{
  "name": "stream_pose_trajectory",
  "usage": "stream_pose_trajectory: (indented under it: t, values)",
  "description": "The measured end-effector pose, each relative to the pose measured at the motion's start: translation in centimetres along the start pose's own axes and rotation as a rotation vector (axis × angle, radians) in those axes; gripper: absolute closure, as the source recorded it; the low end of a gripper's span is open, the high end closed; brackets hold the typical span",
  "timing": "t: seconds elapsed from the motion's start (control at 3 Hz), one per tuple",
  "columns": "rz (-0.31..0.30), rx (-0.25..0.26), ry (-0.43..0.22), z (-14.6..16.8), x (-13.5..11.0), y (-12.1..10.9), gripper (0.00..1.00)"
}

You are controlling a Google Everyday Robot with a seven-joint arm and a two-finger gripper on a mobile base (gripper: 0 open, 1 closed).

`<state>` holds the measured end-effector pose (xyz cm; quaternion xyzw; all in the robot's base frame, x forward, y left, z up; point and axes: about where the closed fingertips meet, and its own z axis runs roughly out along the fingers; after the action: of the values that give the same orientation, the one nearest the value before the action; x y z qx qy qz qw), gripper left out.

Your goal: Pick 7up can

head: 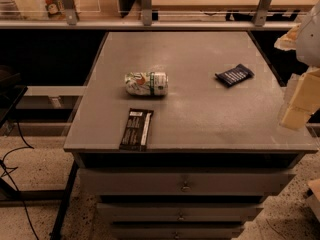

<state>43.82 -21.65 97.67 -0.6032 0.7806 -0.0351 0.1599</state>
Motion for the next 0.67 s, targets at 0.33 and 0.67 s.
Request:
stream_pose_trajectory:
  t: [0.33, 0.67]
  values:
    - [-0.004, 0.006, -0.003, -0.2, -0.2, -0.1, 0.00]
    - [-0.050, 0.032, -0.025, 0.0, -2.8, -1.9, 0.00]
